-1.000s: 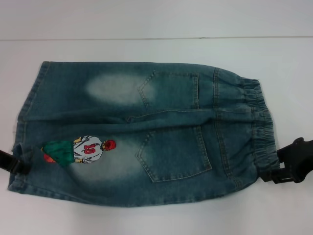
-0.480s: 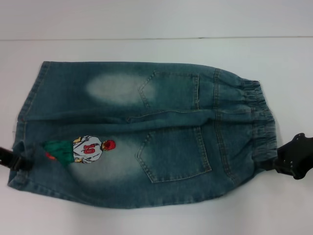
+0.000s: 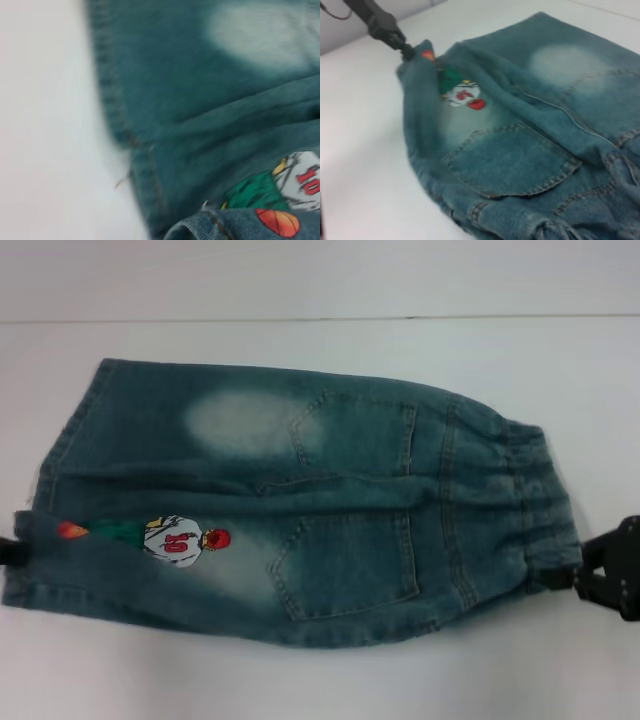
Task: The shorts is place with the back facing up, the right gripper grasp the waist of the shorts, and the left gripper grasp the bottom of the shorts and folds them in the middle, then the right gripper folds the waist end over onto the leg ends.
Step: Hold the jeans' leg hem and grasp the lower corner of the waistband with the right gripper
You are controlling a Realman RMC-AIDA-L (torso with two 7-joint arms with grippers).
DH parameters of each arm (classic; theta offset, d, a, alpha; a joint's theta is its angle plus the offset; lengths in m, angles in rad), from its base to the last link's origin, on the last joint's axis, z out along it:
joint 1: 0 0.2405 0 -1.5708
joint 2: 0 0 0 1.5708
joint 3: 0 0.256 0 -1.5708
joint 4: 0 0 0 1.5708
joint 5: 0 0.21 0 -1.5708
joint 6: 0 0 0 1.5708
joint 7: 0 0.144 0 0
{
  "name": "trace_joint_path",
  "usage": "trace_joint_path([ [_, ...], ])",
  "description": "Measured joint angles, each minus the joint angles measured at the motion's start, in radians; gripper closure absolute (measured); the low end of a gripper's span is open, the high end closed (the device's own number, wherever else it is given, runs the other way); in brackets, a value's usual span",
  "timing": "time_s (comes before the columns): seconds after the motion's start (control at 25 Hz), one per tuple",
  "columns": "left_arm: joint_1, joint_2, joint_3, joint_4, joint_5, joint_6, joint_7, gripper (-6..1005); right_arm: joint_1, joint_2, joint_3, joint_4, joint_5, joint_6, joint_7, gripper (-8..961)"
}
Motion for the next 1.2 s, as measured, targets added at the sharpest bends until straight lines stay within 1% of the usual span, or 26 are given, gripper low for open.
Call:
trace_joint_path([
  [0.12,0.026,0.011,-0.033,0.029,-0.004,0.017,0.003,962,-0.016,0.002,0.001,-0.007,0.006,-0.035,-0.013,898],
  [0.16,0.035,0.015,-0.048,0.039,-0.007,0.027,0.006,962,-0.033,0.003,0.003,-0.021,0.025,-0.06,-0.02,898],
  [0.28,0.055,0.022,-0.085,0.066,-0.022,0.072,0.028,962,-0.052,0.003,0.006,-0.043,0.051,-0.076,-0.021,899],
  [0.4,0.07,0.019,-0.093,0.084,-0.026,0.105,0.044,962,-0.084,0.003,0.026,-0.072,0.089,-0.088,-0.023,900],
  [0.52,0.083,0.014,-0.105,0.103,-0.028,0.14,0.058,962,-0.099,-0.001,0.065,-0.086,0.103,-0.098,-0.027,901],
  [0.72,0.102,0.012,-0.169,0.153,-0.03,0.227,0.096,961,-0.105,-0.004,0.113,-0.088,0.098,-0.097,-0.04,902],
  [0.92,0.129,0.007,-0.228,0.232,-0.035,0.27,0.11,961,-0.124,-0.004,0.155,-0.095,0.099,-0.117,-0.066,904],
  [1.04,0.133,0.008,-0.262,0.245,-0.075,0.283,0.126,961,-0.126,-0.004,0.196,-0.096,0.105,-0.135,-0.079,905],
  [1.2,0.12,0.012,-0.26,0.22,-0.152,0.266,0.141,961,-0.111,-0.001,0.239,-0.092,0.106,-0.133,-0.082,906],
])
